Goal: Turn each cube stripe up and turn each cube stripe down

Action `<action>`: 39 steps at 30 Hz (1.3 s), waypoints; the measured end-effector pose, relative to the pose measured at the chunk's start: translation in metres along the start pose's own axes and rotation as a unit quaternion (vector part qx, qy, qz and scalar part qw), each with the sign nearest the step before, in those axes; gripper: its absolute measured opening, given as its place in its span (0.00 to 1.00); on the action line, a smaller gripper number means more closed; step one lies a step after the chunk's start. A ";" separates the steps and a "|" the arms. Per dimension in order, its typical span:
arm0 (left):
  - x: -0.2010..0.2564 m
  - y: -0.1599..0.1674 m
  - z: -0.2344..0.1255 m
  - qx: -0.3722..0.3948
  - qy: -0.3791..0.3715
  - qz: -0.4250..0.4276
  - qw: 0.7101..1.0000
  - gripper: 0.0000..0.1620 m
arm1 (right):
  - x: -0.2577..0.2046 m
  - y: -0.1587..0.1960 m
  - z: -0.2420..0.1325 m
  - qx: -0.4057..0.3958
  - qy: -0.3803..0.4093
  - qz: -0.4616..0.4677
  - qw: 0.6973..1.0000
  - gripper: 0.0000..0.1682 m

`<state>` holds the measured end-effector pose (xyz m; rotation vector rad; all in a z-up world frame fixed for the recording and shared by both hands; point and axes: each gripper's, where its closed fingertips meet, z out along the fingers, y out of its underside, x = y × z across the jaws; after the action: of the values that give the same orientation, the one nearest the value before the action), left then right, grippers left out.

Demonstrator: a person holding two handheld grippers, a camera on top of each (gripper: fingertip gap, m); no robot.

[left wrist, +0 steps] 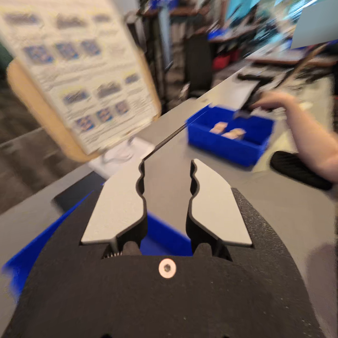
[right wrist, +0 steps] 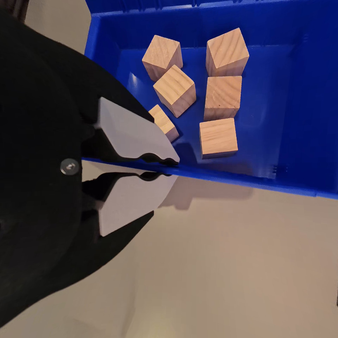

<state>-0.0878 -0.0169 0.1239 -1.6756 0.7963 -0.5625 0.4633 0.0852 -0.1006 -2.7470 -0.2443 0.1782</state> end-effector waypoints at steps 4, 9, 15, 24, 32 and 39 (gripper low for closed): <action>-0.106 0.068 -0.051 -0.149 -0.254 -0.047 0.954 0.28 | -0.001 0.000 0.000 0.004 -0.022 0.016 1.000 0.04; -0.153 0.150 -0.098 -0.287 -0.343 -0.162 0.880 0.28 | 0.000 0.000 0.000 0.001 -0.009 0.004 1.000 0.04; -0.169 0.219 -0.095 -0.365 -0.305 -0.268 0.838 0.28 | 0.000 0.000 0.000 0.000 0.002 -0.013 1.000 0.04; -0.152 0.263 -0.079 -0.438 -0.230 -0.333 0.803 0.04 | 0.001 0.000 0.001 -0.001 0.006 -0.023 1.000 0.04; -0.141 0.262 -0.068 -0.489 -0.232 -0.307 0.783 0.03 | 0.001 0.001 0.001 -0.001 0.012 -0.024 1.000 0.04; -0.119 0.254 -0.035 -0.511 -0.217 -0.300 0.775 0.03 | 0.000 0.001 0.001 -0.006 0.021 -0.031 0.999 0.05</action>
<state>-0.2448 0.0170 -0.1081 -2.9848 0.1444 -0.0835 0.4634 0.0844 -0.1019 -2.7470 -0.3195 0.1021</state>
